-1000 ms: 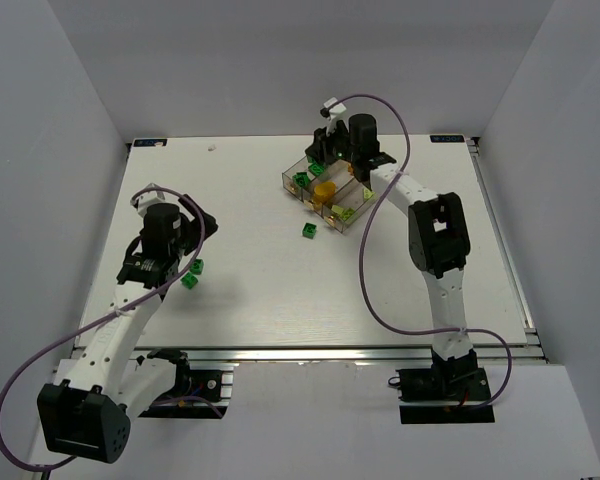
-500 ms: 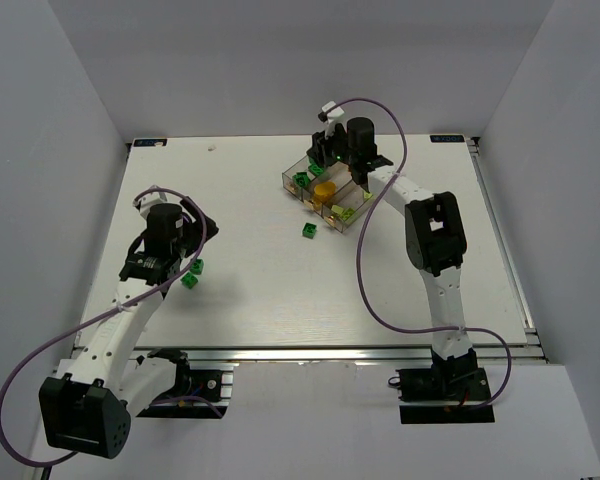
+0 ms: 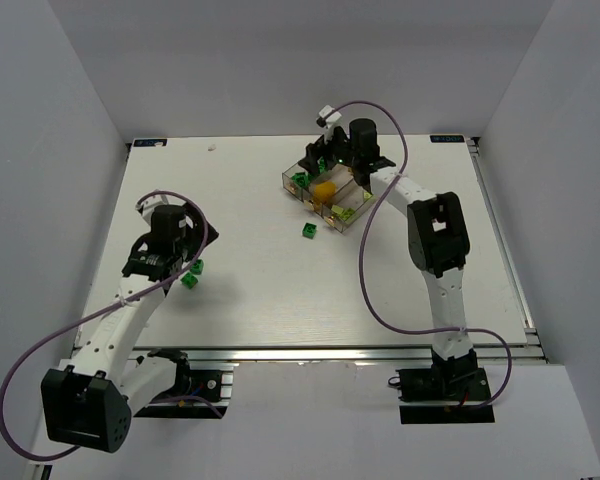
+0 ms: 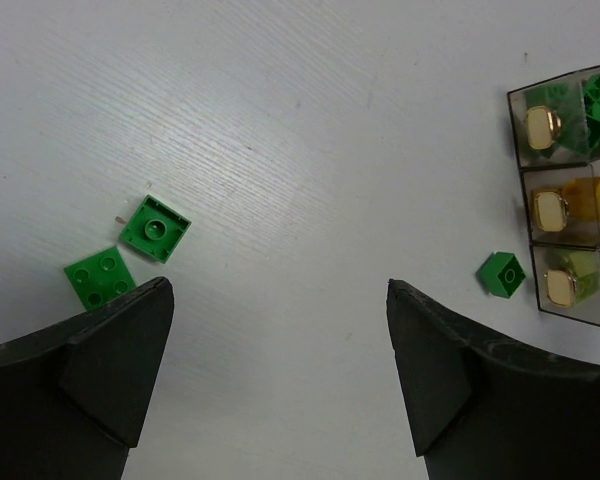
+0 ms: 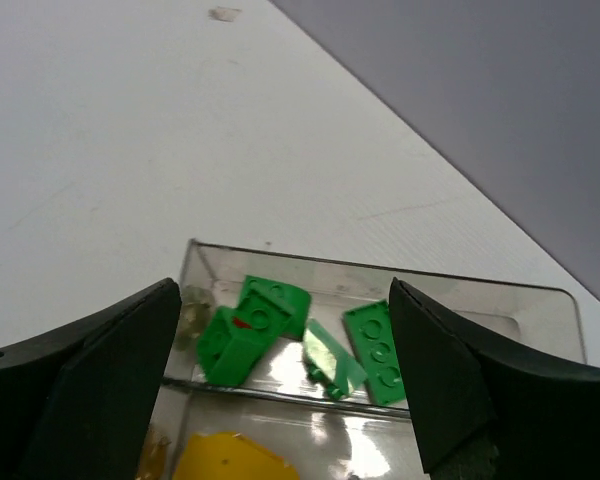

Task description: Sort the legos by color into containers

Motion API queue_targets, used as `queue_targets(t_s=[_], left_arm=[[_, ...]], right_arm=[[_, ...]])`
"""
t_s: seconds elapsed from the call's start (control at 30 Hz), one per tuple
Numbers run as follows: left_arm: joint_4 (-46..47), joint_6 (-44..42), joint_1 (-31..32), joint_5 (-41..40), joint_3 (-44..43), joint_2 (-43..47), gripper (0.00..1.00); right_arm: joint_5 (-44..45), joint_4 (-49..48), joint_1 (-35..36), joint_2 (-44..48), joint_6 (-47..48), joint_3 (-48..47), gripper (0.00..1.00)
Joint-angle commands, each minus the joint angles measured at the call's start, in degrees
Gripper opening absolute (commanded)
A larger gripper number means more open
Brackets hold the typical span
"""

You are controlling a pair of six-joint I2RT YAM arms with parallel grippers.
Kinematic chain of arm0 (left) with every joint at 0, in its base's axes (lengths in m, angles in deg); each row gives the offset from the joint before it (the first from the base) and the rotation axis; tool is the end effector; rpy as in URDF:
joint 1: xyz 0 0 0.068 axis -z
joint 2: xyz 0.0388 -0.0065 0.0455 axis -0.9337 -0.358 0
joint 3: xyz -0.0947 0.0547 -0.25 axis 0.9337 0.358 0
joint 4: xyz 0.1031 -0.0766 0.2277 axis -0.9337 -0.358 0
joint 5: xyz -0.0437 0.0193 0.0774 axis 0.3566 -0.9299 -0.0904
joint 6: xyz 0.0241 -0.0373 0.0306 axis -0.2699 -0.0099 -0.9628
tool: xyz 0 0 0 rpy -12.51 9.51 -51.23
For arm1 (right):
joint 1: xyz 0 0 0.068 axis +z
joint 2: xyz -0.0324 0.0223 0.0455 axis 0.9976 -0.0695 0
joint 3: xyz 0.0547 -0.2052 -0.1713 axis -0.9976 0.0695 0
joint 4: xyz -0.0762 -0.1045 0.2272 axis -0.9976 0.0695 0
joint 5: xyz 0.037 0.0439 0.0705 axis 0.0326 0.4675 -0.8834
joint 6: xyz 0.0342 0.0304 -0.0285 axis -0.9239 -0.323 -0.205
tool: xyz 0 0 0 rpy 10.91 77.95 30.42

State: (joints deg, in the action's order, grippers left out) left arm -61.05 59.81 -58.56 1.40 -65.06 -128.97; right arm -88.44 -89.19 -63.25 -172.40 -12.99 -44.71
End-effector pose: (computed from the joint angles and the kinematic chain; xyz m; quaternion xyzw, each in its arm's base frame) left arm 0.2122 -0.0307 0.2695 -0.2895 0.8543 -0.0888 0.4225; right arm 0.4995 0.2254 0.2382 -0.3427 0.6826 0.2298 0.6031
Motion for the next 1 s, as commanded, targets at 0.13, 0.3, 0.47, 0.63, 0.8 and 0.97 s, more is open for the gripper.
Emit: queue_targets(t_s=[0.13, 0.3, 0.47, 0.63, 0.8, 0.97], left_arm=[[-5.4, 3.9, -1.1, -2.1, -0.6, -4.4, 0.69], [-10.3, 7.0, -2.5, -3.8, -2.3, -10.3, 0.45], [-14.2, 15.6, -3.4, -4.9, -5.1, -15.8, 0.87], [-11.6, 20.9, -3.7, -1.4, -5.5, -21.7, 0.97], [-7.7, 23.4, -3.7, 0.8, -6.8, -25.9, 0.93], [-5.9, 24.3, -3.7, 1.5, -7.2, -29.1, 0.88]], right_arm=[[-32.6, 6.9, -1.2, 13.6, 7.1, 6.1, 0.81], [-36.4, 15.0, -1.0, 21.3, 10.0, 12.8, 0.31], [-34.7, 13.1, -1.0, 30.1, 12.0, 25.3, 0.38], [-34.2, 12.6, -0.9, 33.1, 11.1, 29.2, 0.47], [-33.8, 12.4, -1.0, 33.9, 10.6, 30.1, 0.48], [-33.5, 12.3, -1.2, 33.9, 10.5, 30.0, 0.48]])
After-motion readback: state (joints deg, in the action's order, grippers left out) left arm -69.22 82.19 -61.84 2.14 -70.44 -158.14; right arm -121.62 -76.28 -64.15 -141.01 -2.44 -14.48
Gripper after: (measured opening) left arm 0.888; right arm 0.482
